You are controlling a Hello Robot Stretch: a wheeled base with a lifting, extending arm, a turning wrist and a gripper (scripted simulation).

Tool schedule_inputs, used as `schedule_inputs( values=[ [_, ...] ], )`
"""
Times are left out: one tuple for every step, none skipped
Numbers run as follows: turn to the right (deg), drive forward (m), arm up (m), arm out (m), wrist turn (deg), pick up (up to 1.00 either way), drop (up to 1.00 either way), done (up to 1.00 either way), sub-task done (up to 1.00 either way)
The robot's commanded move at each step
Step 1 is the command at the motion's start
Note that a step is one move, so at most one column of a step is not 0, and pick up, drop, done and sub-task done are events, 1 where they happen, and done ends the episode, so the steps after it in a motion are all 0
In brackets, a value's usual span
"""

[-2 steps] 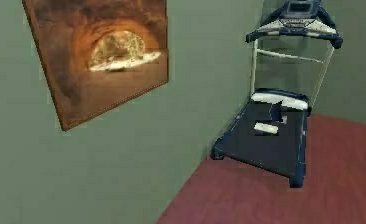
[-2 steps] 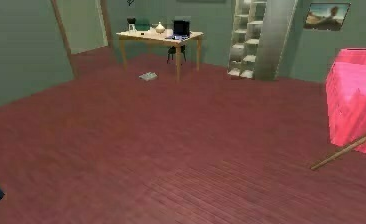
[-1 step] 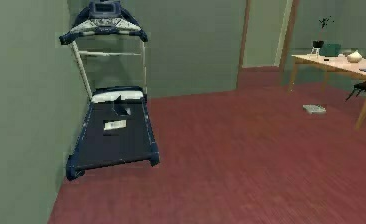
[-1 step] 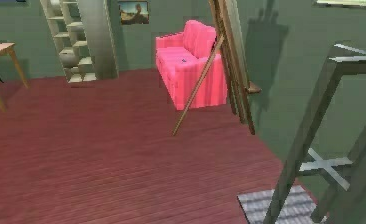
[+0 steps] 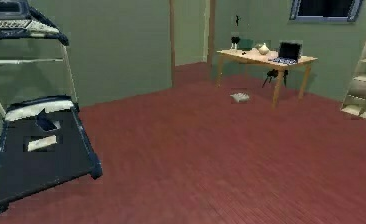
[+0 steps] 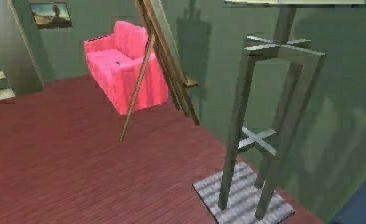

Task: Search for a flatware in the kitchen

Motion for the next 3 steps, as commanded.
schedule_inputs(
  values=[
    [0.0, 1.0, 0.0, 0.0, 0.0, 0.0, 0.0, 0.0, 0.0],
    [0.0, 1.0, 0.0, 0.0, 0.0, 0.0, 0.0, 0.0, 0.0],
    [3.0, 0.0, 0.0, 0.0, 0.0, 0.0, 0.0, 0.0, 0.0]
  ],
)
